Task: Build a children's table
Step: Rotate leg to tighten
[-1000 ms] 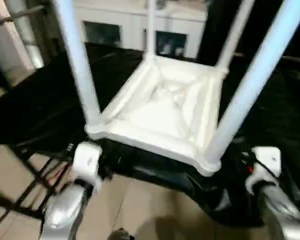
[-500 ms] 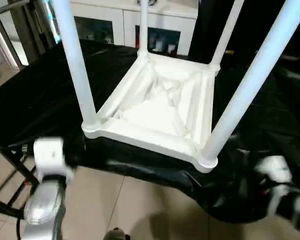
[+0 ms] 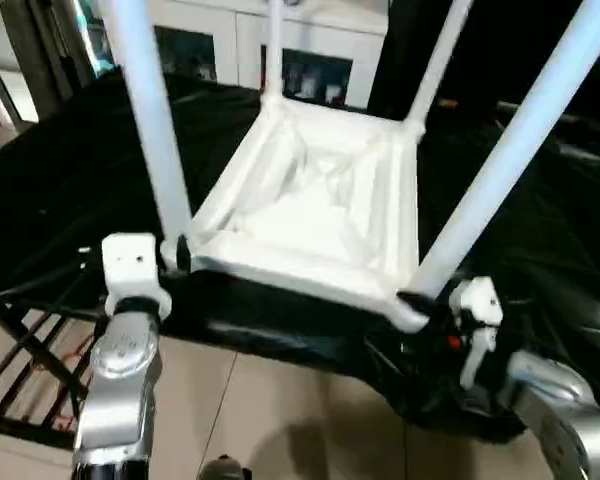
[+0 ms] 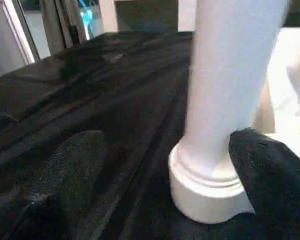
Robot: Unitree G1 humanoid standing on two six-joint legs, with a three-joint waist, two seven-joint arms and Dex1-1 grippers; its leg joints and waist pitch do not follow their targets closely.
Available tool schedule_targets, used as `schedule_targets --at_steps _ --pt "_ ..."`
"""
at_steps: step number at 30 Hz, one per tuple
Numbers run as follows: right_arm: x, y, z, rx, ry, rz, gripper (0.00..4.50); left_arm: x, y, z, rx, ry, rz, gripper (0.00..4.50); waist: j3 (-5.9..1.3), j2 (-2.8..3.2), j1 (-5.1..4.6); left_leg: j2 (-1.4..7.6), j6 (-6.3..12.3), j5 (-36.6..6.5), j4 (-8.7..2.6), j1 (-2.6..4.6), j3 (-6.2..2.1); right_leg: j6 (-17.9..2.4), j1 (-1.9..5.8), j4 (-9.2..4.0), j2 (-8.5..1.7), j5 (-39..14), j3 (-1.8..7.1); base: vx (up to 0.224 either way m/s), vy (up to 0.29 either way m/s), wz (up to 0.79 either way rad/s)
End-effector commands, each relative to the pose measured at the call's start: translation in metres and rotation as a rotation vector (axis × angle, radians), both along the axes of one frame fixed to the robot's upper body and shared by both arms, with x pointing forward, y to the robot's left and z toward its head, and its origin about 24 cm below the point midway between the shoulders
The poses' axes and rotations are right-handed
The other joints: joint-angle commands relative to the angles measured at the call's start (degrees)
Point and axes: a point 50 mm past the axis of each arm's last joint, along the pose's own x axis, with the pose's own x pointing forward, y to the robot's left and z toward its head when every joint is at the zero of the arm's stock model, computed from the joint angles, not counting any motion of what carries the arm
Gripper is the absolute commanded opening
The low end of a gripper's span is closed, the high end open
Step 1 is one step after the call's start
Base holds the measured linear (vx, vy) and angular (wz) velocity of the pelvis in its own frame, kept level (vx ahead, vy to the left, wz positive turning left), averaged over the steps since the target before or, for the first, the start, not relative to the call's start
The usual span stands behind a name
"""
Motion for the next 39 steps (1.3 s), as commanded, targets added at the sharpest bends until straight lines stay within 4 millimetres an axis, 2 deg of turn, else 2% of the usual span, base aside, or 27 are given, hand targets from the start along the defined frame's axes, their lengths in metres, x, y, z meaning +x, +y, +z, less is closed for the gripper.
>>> schedule_targets --at_steps 1,3,4,7,9,10,13,14,15,16,17,19,21,23,24,25,26,27,29,30,31,32,34,35,36,37,39 --pt "0.01 -0.02 0.003 -0.049 -0.045 -0.151 4.5 0.002 -0.005 -0.001 -0.041 0.002 -0.049 4.45 -2.56 0.29 0.08 4.33 0.51 -9.4 -5.09 1.93 -2.38 -9.5 -0.1 -4.47 -5.46 5.6 1.89 0.0 0.0 0.0" --pt "0.013 -0.028 0.002 -0.052 -0.049 -0.211 4.5 0.003 -0.014 0.0 -0.097 -0.013 -0.124 4.45 -2.56 0.42 0.27 4.41 -0.05 -10.2 -5.12 2.09 -2.24 -9.8 -0.21 -4.58 -5.38 4.7 1.96 0.0 0.0 0.0" --pt "0.013 -0.028 0.002 -0.052 -0.049 -0.211 4.5 0.003 -0.014 0.0 -0.097 -0.013 -0.124 4.45 -2.51 0.31 0.35 4.41 -0.16 -10.3 -5.15 2.13 -2.22 -9.8 -0.18 -4.6 -5.4 4.7 1.98 0.0 0.0 0.0" --pt "0.014 -0.03 0.003 -0.06 -0.064 -0.236 4.5 0.006 -0.025 0.0 -0.143 -0.023 -0.206 4.45 -2.49 0.24 0.56 4.36 0.12 -10.1 -5.2 1.93 -2.17 -9.1 -0.05 -4.51 -5.29 6.1 1.97 0.0 0.0 0.0" --pt "0.017 -0.032 0.003 -0.058 -0.072 -0.262 4.5 0.01 -0.038 -0.001 -0.16 -0.028 -0.296 4.45 -2.51 0.22 0.8 4.29 0.48 -9.7 -5.1 2.02 -2.09 -8.8 -0.12 -4.67 -5.45 5.8 2.07 0.0 0.0 0.0" --pt "0.017 -0.032 0.003 -0.058 -0.072 -0.262 4.5 0.01 -0.038 -0.001 -0.16 -0.028 -0.296 4.45 -2.5 0.25 0.82 4.35 0.42 -10.0 -5.16 2.06 -2.09 -8.6 -0.13 -4.7 -5.44 5.3 2.07 0.0 0.0 0.0" --pt "0.02 -0.032 0.003 -0.068 -0.086 -0.284 4.5 0.017 -0.053 0.0 -0.191 -0.039 -0.429 4.45 -2.55 0.6 1.51 4.43 -0.54 -11.0 -5.29 2.38 -2.04 -8.2 -0.39 -4.83 -5.32 3.9 2.15 0.0 0.0 0.0" --pt "0.02 -0.029 0.003 -0.072 -0.09 -0.272 4.5 0.017 -0.056 0.0 -0.203 -0.032 -0.464 4.45 -2.52 1.53 1.58 4.64 -1.54 -12.5 -5.57 2.32 -2.27 -8.0 -0.47 -4.9 -5.34 3.5 2.1 0.0 0.0 0.0" --pt "0.02 -0.028 0.003 -0.072 -0.092 -0.267 4.5 0.017 -0.057 -0.001 -0.202 -0.024 -0.468 4.45 -2.65 1.14 1.64 4.69 -2.15 -13.2 -5.72 2.44 -2.32 -8.1 -0.24 -4.71 -5.35 3.9 1.99 0.0 0.0 0.0" --pt "0.021 -0.021 0.003 -0.062 -0.095 -0.246 4.5 0.017 -0.054 -0.004 -0.201 0.0 -0.458 4.45 -2.69 1.17 1.6 4.66 -2.16 -12.6 -5.66 2.27 -2.34 -8.2 -0.14 -4.49 -5.31 5.2 1.97 0.0 0.0 0.0" --pt "0.022 -0.018 0.003 -0.058 -0.095 -0.237 4.5 0.016 -0.052 -0.005 -0.198 0.005 -0.447 4.45 -2.57 1.59 1.43 4.58 -2.08 -12.2 -5.65 2.07 -2.36 -8.3 -0.24 -4.42 -5.23 7.0 1.91 0.0 0.0 0.0" --pt "0.024 -0.007 0.002 -0.05 -0.094 -0.206 4.5 0.013 -0.044 -0.009 -0.193 0.011 -0.415 4.45 -2.32 1.36 1.05 4.42 -1.22 -11.8 -5.59 1.8 -2.33 -8.4 0.01 -4.39 -5.43 8.2 1.93 0.0 0.0 0.0" --pt "0.027 0.003 0.0 -0.053 -0.092 -0.182 4.5 0.008 -0.035 -0.011 -0.185 0.014 -0.395 4.45 -1.96 1.04 0.88 4.23 -0.07 -10.6 -5.48 1.63 -2.22 -8.6 -0.05 -4.36 -5.38 7.8 1.95 0.0 0.0 0.0" --pt "0.03 0.012 -0.002 -0.053 -0.09 -0.172 4.5 0.001 -0.027 -0.011 -0.172 0.015 -0.381 4.45 -1.94 1.26 0.47 4.32 0.49 -10.1 -5.52 1.62 -2.21 -8.5 -0.12 -4.47 -5.4 6.7 1.96 0.0 0.0 0.0" --pt "0.031 0.016 -0.003 -0.045 -0.088 -0.168 4.5 -0.003 -0.025 -0.01 -0.165 0.009 -0.394 4.45 -1.61 0.63 0.22 4.38 1.2 -9.1 -5.62 1.32 -2.29 -9.0 -0.05 -4.23 -5.57 7.0 1.9 0.0 0.0 0.0" --pt "0.032 0.019 -0.004 -0.04 -0.084 -0.166 4.5 -0.007 -0.026 -0.009 -0.169 0.009 -0.412 4.45 -1.75 0.68 -0.15 4.36 1.77 -7.4 -5.39 1.39 -2.11 -9.2 -0.23 -4.16 -5.31 8.4 1.87 0.0 0.0 0.0" --pt "0.032 0.021 -0.004 -0.039 -0.083 -0.164 4.5 -0.009 -0.026 -0.009 -0.167 0.009 -0.424 4.45 -1.98 0.86 -0.07 4.44 2.04 -6.0 -5.11 1.49 -2.16 -9.4 -0.22 -3.83 -5.18 10.4 1.83 0.0 0.0 0.0" --pt "0.032 0.024 -0.006 -0.037 -0.081 -0.161 4.5 -0.014 -0.028 -0.007 -0.168 0.005 -0.448 4.45 -1.97 0.83 -0.03 4.38 2.82 -3.1 -4.75 1.38 -2.02 -9.4 -0.47 -3.4 -4.8 15.0 1.75 0.0 0.0 0.0" --pt "0.029 0.028 -0.008 -0.038 -0.078 -0.158 4.5 -0.022 -0.038 -0.005 -0.217 0.014 -0.532 4.45 -1.7 0.99 -0.12 4.33 3.02 -3.6 -4.86 1.23 -1.92 -9.8 -0.77 -3.29 -4.57 16.9 1.56 0.0 0.0 0.0" --pt "0.029 0.027 -0.008 -0.038 -0.077 -0.158 4.5 -0.023 -0.039 -0.005 -0.217 0.014 -0.535 4.45 -1.62 0.9 -0.21 4.35 2.83 -4.5 -4.94 1.26 -1.89 -9.8 -0.7 -3.34 -4.64 16.3 1.62 0.0 0.0 0.0" --pt "0.028 0.027 -0.009 -0.039 -0.075 -0.163 4.5 -0.024 -0.045 -0.004 -0.221 0.016 -0.563 4.45 -1.39 1.01 0.05 4.5 2.22 -7.7 -5.19 1.52 -1.8 -9.7 -0.88 -3.84 -4.78 13.0 1.84 0.0 0.0 0.0" --pt "0.026 0.027 -0.009 -0.034 -0.071 -0.17 4.5 -0.024 -0.051 -0.005 -0.218 0.019 -0.578 4.45 -1.3 1.03 0.17 4.53 1.96 -8.5 -5.36 1.47 -1.83 -9.6 -0.8 -3.96 -4.82 11.7 1.88 0.0 0.0 0.0" --pt "0.02 0.024 -0.009 -0.018 -0.064 -0.18 4.5 -0.017 -0.073 -0.009 -0.204 0.03 -0.631 4.45 -1.07 1.85 0.26 4.7 0.68 -11.2 -5.83 1.54 -1.93 -8.5 -0.97 -4.46 -4.96 7.9 2.1 0.0 0.0 0.0" --pt "0.016 0.022 -0.009 -0.01 -0.06 -0.178 4.5 -0.011 -0.083 -0.013 -0.177 0.043 -0.644 4.45 -0.91 1.52 0.32 4.7 -0.3 -13.6 -6.02 1.72 -1.95 -7.8 -0.96 -4.78 -5.05 5.2 2.27 0.0 0.0 0.0" --pt "0.014 0.021 -0.009 -0.01 -0.059 -0.179 4.5 -0.007 -0.088 -0.014 -0.171 0.046 -0.647 4.45 -0.91 1.63 0.48 4.65 -1.04 -14.8 -6.19 1.82 -2.0 -6.6 -0.98 -5.19 -5.04 3.0 2.3 0.0 0.0 0.0" --pt "0.013 0.018 -0.009 -0.011 -0.059 -0.181 4.5 -0.004 -0.092 -0.015 -0.168 0.047 -0.646 4.45 -0.91 1.44 0.19 4.64 -1.73 -15.5 -6.44 1.48 -2.26 -6.5 -0.58 -5.07 -5.37 1.7 2.23 0.0 0.0 0.0" --pt "0.01 0.011 -0.009 -0.019 -0.057 -0.193 4.5 0.002 -0.099 -0.016 -0.182 0.061 -0.631 4.45 -0.74 1.38 -0.16 4.62 -1.94 -16.1 -6.44 1.47 -2.18 -6.9 -0.76 -5.43 -5.54 -0.5 2.3 0.0 0.0 0.0"
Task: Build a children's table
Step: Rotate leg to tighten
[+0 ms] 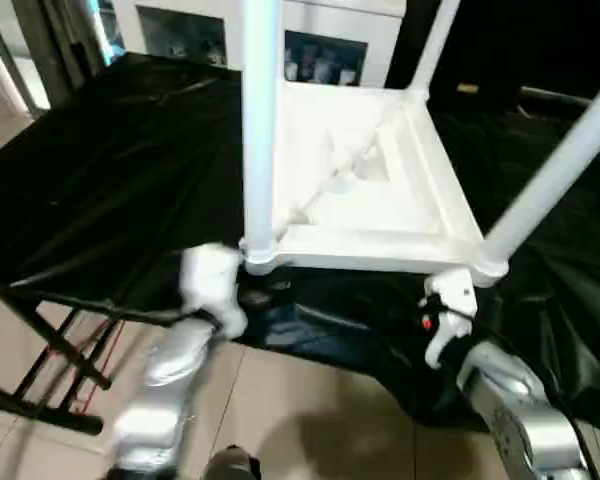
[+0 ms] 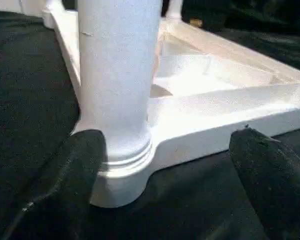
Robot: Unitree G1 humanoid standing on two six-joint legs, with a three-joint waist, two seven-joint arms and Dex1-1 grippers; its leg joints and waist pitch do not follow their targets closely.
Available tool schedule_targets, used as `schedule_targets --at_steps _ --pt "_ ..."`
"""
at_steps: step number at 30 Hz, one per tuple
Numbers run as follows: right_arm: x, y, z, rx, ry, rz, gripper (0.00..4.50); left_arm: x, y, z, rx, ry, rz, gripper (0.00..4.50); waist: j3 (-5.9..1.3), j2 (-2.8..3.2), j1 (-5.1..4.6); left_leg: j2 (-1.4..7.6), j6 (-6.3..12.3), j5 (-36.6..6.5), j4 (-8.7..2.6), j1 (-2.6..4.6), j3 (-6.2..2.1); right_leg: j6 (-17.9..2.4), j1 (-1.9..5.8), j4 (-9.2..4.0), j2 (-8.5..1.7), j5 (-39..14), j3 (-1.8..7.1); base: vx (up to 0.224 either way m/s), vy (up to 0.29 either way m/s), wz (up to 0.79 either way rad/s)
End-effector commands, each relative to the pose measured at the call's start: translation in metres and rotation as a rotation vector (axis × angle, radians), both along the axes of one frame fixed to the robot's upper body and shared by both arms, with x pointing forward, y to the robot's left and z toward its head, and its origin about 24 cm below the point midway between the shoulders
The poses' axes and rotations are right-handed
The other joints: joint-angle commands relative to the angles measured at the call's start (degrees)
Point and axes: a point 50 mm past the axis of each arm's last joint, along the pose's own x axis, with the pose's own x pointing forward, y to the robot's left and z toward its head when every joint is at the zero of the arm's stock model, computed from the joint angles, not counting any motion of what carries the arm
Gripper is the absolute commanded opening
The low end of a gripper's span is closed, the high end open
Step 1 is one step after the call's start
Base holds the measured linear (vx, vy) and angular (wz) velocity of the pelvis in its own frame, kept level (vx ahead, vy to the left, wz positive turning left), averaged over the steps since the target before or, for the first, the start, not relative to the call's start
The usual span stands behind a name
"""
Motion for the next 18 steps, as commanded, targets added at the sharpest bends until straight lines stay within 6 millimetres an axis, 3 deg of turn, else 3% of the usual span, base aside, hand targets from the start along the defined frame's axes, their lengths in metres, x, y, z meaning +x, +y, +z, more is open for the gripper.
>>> schedule_targets --at_steps 1,2,3,4,7,8,10,14,15,16,17,18 --pt "-0.003 -0.013 0.011 0.011 -0.026 -0.03 4.5 0.009 -0.012 -0.002 0.016 0.016 0.001 4.45 -2.36 0.78 -0.32 4.55 -2.3 -17.1 -5.79 2.31 -2.6 -7.3 0.03 -5.02 -5.37 -2.4 2.34 0.0 0.0 0.0" --pt "-0.005 -0.017 0.014 0.007 -0.034 -0.038 4.5 0.015 -0.011 0.0 0.035 0.018 0.029 4.45 -2.24 0.48 -0.48 4.65 -2.5 -18.7 -5.84 2.51 -2.54 -7.4 -0.1 -5.39 -5.42 -4.5 2.45 0.0 0.0 0.0" --pt "-0.005 -0.017 0.014 0.007 -0.034 -0.038 4.5 0.015 -0.011 0.0 0.036 0.018 0.029 4.45 -2.46 0.93 -0.53 4.6 -2.55 -18.1 -5.84 2.28 -2.71 -7.4 0.17 -5.14 -5.42 -4.4 2.37 0.0 0.0 0.0" --pt "-0.005 -0.019 0.015 0.002 -0.04 -0.05 4.5 0.02 -0.009 0.0 0.05 0.017 0.056 4.45 -2.35 0.39 -0.82 4.45 -1.67 -16.1 -5.71 1.99 -2.55 -7.4 0.13 -5.25 -5.41 -4.2 2.36 0.0 0.0 0.0" --pt "-0.007 -0.022 0.014 0.004 -0.036 -0.086 4.5 0.031 -0.001 0.003 0.033 0.005 0.106 4.45 -2.79 0.67 -0.8 4.32 -0.98 -14.1 -5.37 2.14 -2.42 -8.2 0.09 -5.37 -5.62 -4.4 2.35 0.0 0.0 0.0" --pt "-0.008 -0.021 0.013 0.006 -0.036 -0.084 4.5 0.031 -0.001 0.004 0.024 0.003 0.105 4.45 -3.47 1.04 -0.84 4.46 -0.74 -12.0 -5.18 2.0 -2.5 -8.9 0.47 -5.01 -5.64 -1.4 2.17 0.0 0.0 0.0" --pt "-0.009 -0.016 0.012 0.005 -0.037 -0.061 4.5 0.034 0.001 0.008 0.024 -0.004 0.123 4.45 -4.18 0.9 -0.87 4.38 0.78 -8.6 -4.73 1.69 -2.45 -10.1 0.81 -4.01 -5.38 5.9 1.87 0.0 0.0 0.0" --pt "-0.002 -0.009 0.013 0.011 -0.042 -0.035 4.5 0.042 0.007 0.011 0.008 -0.014 0.191 4.45 -4.2 1.06 -0.93 4.25 2.51 -7.4 -4.39 1.69 -2.27 -11.5 0.7 -3.8 -5.34 8.6 1.75 0.0 0.0 0.0" --pt "0.002 -0.007 0.014 0.006 -0.046 -0.025 4.5 0.046 0.009 0.013 0.0 -0.024 0.219 4.45 -4.49 -0.12 -1.03 4.26 2.81 -7.1 -4.29 1.74 -2.13 -11.7 1.02 -3.83 -5.29 8.5 1.69 0.0 0.0 0.0" --pt "0.004 -0.005 0.014 0.013 -0.05 -0.018 4.5 0.048 0.009 0.014 -0.016 -0.027 0.237 4.45 -4.46 0.66 -0.93 4.25 2.84 -6.9 -4.24 1.82 -2.16 -12.2 0.72 -3.75 -5.45 7.4 1.69 0.0 0.0 0.0" --pt "0.007 -0.003 0.014 0.021 -0.052 -0.007 4.5 0.053 0.008 0.017 -0.047 -0.036 0.253 4.45 -4.44 0.56 -1.0 4.3 2.83 -7.1 -4.26 1.78 -2.15 -12.2 0.79 -3.81 -5.47 7.2 1.72 0.0 0.0 0.0" --pt "0.008 -0.001 0.014 0.019 -0.051 -0.003 4.5 0.055 0.009 0.017 -0.058 -0.041 0.256 4.45 -4.55 0.86 -0.97 4.35 2.41 -7.3 -4.25 1.88 -2.16 -12.4 0.79 -3.72 -5.5 7.1 1.73 0.0 0.0 0.0"
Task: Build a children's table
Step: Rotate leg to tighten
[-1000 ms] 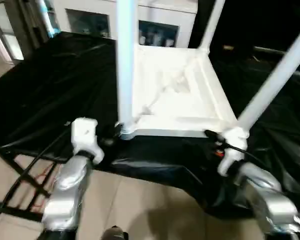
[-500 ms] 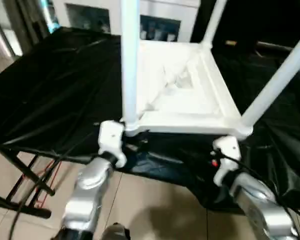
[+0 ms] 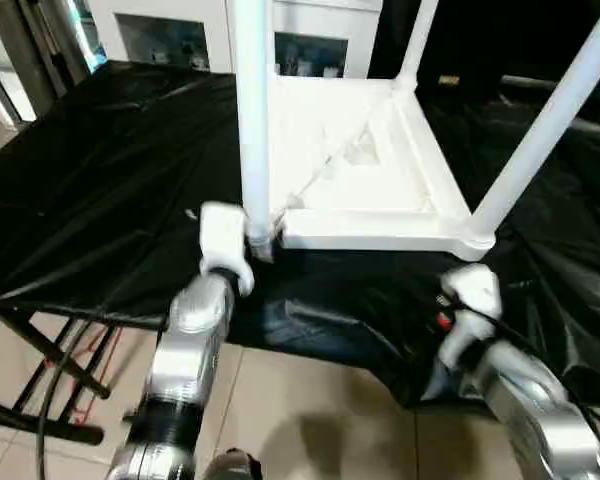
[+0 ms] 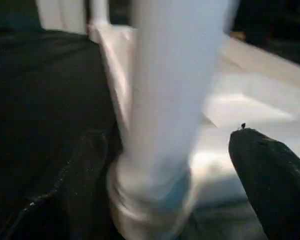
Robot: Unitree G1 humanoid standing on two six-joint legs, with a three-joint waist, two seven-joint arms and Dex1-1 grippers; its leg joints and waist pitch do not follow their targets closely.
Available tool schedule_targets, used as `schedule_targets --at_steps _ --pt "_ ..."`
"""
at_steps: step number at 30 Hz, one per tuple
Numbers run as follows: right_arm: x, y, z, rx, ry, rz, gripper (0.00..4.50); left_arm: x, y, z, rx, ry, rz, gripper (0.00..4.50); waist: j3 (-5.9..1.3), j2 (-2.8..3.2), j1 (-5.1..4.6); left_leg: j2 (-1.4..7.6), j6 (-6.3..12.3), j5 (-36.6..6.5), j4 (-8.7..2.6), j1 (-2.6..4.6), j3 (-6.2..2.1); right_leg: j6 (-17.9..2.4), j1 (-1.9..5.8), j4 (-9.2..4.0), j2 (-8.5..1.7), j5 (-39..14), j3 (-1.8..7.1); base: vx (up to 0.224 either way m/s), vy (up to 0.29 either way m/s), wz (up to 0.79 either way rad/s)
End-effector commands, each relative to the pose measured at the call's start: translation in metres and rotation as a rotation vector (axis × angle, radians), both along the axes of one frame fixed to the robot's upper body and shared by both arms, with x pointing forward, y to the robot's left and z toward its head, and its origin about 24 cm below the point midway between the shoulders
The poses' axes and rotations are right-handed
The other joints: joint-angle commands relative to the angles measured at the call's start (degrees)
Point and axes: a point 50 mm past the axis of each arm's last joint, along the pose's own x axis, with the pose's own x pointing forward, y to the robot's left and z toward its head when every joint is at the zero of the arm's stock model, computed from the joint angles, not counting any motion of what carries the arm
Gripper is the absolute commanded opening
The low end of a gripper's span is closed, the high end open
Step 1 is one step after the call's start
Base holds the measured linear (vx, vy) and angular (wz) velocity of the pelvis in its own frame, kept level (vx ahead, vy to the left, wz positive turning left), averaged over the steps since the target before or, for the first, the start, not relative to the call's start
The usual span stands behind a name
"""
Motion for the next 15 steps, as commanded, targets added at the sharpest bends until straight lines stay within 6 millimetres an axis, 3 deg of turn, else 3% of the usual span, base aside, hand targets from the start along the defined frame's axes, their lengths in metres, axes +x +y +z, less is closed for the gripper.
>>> schedule_targets --at_steps 1,4,6,9,15 --pt "0.0 0.001 -0.004 -0.011 0.009 0.01 4.5 0.004 0.0 0.001 -0.037 -0.008 0.019 4.45 -4.41 -0.37 0.19 4.32 2.21 -7.7 -4.04 1.84 -2.19 -12.2 0.91 -3.66 -5.48 7.2 1.8 0.0 0.0 0.0" --pt "0.001 0.002 -0.003 -0.002 0.008 0.008 4.5 0.015 -0.006 0.008 -0.044 -0.013 -0.006 4.45 -4.78 -0.02 0.8 4.17 2.35 -5.7 -3.59 1.95 -2.15 -11.8 0.88 -3.16 -5.32 11.4 1.82 0.0 0.0 0.0" --pt "0.001 0.003 -0.002 -0.008 0.005 0.01 4.5 0.02 -0.008 0.01 -0.021 -0.012 -0.018 4.45 -4.79 0.13 1.15 4.21 1.98 -6.5 -3.66 2.05 -2.19 -11.5 0.84 -3.18 -5.38 11.3 1.8 0.0 0.0 0.0" --pt "0.001 0.004 -0.004 -0.012 0.008 0.018 4.5 0.028 -0.009 0.006 0.043 0.014 -0.027 4.45 -4.79 0.16 1.16 4.11 1.26 -8.1 -3.82 2.1 -2.28 -11.1 0.86 -3.38 -5.32 9.8 1.77 0.0 0.0 0.0" --pt "-0.001 0.008 -0.007 0.0 0.007 0.017 4.5 0.03 -0.012 -0.007 0.054 0.068 -0.031 4.45 -5.1 0.45 1.22 4.21 1.5 -7.6 -3.64 1.96 -2.38 -12.1 1.05 -2.99 -5.57 12.5 1.68 0.0 0.0 0.0"
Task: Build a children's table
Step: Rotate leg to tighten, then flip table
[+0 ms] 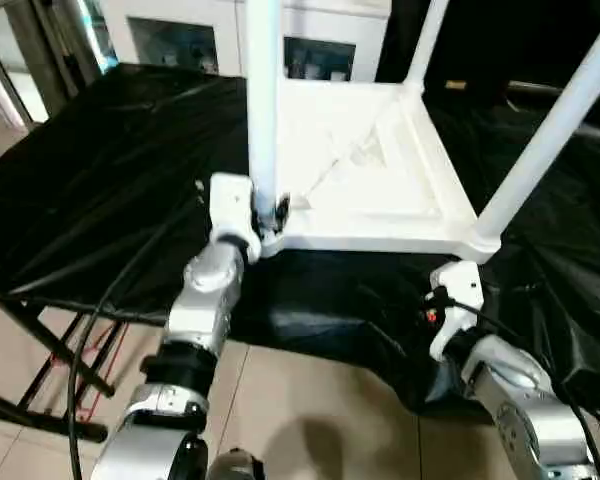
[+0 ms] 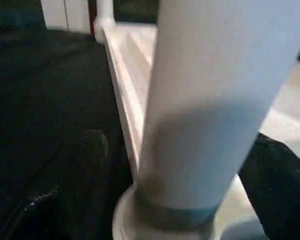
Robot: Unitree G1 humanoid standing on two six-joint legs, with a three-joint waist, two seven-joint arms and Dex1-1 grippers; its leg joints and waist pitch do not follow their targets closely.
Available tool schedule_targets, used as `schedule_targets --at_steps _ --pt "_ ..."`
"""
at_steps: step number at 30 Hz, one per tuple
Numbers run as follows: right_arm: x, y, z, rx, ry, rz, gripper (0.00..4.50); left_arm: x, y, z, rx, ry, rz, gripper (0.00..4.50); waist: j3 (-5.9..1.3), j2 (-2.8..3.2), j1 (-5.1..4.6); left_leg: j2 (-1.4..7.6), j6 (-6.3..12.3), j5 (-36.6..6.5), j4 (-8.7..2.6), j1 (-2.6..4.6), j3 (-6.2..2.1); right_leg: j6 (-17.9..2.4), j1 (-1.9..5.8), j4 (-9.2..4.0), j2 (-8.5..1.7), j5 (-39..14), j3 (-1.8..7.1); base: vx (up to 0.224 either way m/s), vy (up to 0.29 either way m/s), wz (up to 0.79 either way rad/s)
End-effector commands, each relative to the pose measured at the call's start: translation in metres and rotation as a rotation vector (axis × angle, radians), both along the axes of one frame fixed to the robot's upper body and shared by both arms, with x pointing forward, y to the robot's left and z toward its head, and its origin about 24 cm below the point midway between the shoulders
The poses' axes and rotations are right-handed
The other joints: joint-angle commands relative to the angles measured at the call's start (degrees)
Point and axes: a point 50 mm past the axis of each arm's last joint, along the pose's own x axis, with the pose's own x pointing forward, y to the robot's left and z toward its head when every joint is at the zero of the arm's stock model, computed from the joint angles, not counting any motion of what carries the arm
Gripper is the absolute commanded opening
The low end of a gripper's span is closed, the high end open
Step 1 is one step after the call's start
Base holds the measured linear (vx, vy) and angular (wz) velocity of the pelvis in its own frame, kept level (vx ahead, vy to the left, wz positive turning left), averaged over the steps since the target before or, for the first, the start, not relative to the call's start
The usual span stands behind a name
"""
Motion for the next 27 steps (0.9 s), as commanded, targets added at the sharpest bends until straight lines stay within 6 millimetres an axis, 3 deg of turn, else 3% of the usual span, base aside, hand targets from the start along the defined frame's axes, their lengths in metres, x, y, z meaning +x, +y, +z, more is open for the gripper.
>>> schedule_targets --at_steps 1,2,3,5,7,9,12,13,14,19,20,23,24,26,27 --pt "-0.001 0.001 -0.003 -0.009 0.002 -0.01 4.5 0.002 -0.004 -0.002 0.019 0.013 0.005 4.18 -4.87 0.0 0.13 4.28 1.54 -7.8 -3.83 2.05 -2.35 -12.5 1.09 -3.16 -5.59 12.3 1.69 0.0 0.0 0.0" --pt "-0.001 0.001 -0.003 -0.009 0.002 -0.011 4.5 0.002 -0.004 -0.003 0.02 0.015 0.007 4.1 -4.88 0.08 0.15 4.29 1.59 -7.9 -3.83 2.06 -2.35 -12.6 1.04 -3.15 -5.58 12.3 1.69 0.0 0.0 0.0" --pt "-0.001 0.002 -0.003 -0.007 0.001 -0.015 4.5 0.002 -0.004 -0.005 0.024 0.022 0.013 4.1 -4.8 -0.48 0.02 4.29 1.77 -8.0 -3.89 2.1 -2.23 -12.7 1.07 -3.31 -5.55 11.8 1.71 0.0 0.0 0.0" --pt "-0.001 0.003 -0.002 0.0 0.001 -0.016 4.5 0.002 -0.006 -0.007 0.014 0.026 0.013 4.06 -4.78 -0.3 0.1 4.28 1.9 -8.0 -3.9 2.05 -2.27 -12.8 1.07 -3.33 -5.67 10.7 1.73 0.0 0.0 0.0" --pt "-0.001 0.003 -0.001 0.006 0.0 -0.01 4.5 0.002 -0.006 -0.009 -0.002 0.028 0.021 3.72 -4.85 0.11 0.26 4.39 1.82 -8.1 -3.86 2.13 -2.32 -12.7 0.97 -3.31 -5.74 10.2 1.79 0.0 0.0 0.0" --pt "-0.001 0.005 0.0 0.012 -0.004 0.0 4.5 0.002 -0.006 -0.008 -0.027 0.024 0.024 3.66 -4.84 -0.11 0.21 4.4 1.86 -8.2 -3.9 2.06 -2.33 -12.9 1.07 -3.26 -5.68 10.8 1.73 0.0 0.0 0.0" --pt "-0.002 0.009 0.001 0.023 -0.005 0.041 4.5 0.007 -0.003 -0.002 -0.069 -0.018 0.052 3.51 -4.68 -1.71 0.15 4.27 3.24 -7.4 -3.8 1.95 -2.02 -13.0 1.13 -3.46 -5.78 9.8 1.7 0.0 0.0 0.0" --pt "-0.002 0.009 0.0 0.019 0.0 0.044 4.5 0.008 -0.002 -0.001 -0.074 -0.021 0.062 3.35 -4.74 -1.14 0.27 4.34 3.33 -7.2 -3.8 2.03 -2.14 -13.0 1.03 -3.34 -5.86 8.9 1.67 0.0 0.0 0.0" --pt "-0.002 0.009 -0.002 0.012 0.003 0.047 4.5 0.009 -0.001 -0.001 -0.076 -0.022 0.065 3.27 -4.66 -1.39 0.21 4.32 3.44 -7.2 -3.83 1.99 -2.1 -12.8 0.96 -3.43 -5.77 8.6 1.67 0.0 0.0 0.0" --pt "0.002 0.012 -0.003 0.009 -0.001 0.047 4.5 0.016 -0.001 0.005 -0.035 -0.026 0.04 2.84 -4.74 -1.1 0.12 4.3 2.45 -8.5 -4.03 2.12 -2.27 -12.6 0.9 -3.43 -5.8 8.1 1.65 0.0 0.0 0.0" --pt "0.003 0.012 -0.003 0.012 -0.003 0.043 4.5 0.016 0.0 0.005 -0.031 -0.022 0.04 2.82 -4.82 -0.56 0.26 4.31 2.17 -8.6 -4.01 2.15 -2.36 -12.6 0.85 -3.36 -5.88 8.1 1.66 0.0 0.0 0.0" --pt "0.005 0.011 -0.002 0.016 -0.007 0.031 4.5 0.018 0.001 0.004 -0.021 -0.007 0.046 2.59 -4.84 -0.64 0.16 4.35 1.62 -9.0 -4.08 2.08 -2.42 -12.8 1.0 -3.3 -5.83 9.8 1.66 0.0 0.0 0.0" --pt "0.005 0.011 -0.002 0.016 -0.008 0.025 4.5 0.018 0.001 0.003 -0.019 -0.003 0.047 2.46 -4.9 -0.14 0.23 4.35 1.33 -9.3 -4.06 2.12 -2.47 -12.8 0.95 -3.27 -5.82 10.3 1.66 0.0 0.0 0.0" --pt "0.005 0.011 -0.002 0.022 -0.006 0.012 4.5 0.018 0.0 0.003 -0.024 0.0 0.041 2.39 -4.89 -0.28 0.22 4.36 1.19 -9.7 -4.12 2.2 -2.48 -12.9 0.97 -3.3 -5.79 10.7 1.66 0.0 0.0 0.0" --pt "0.006 0.01 -0.003 0.02 -0.007 0.003 4.5 0.019 -0.001 0.004 -0.034 -0.005 0.042 2.39 -4.97 -0.05 0.27 4.41 0.89 -10.1 -4.14 2.24 -2.51 -13.0 0.99 -3.26 -5.84 10.7 1.64 0.0 0.0 0.0"
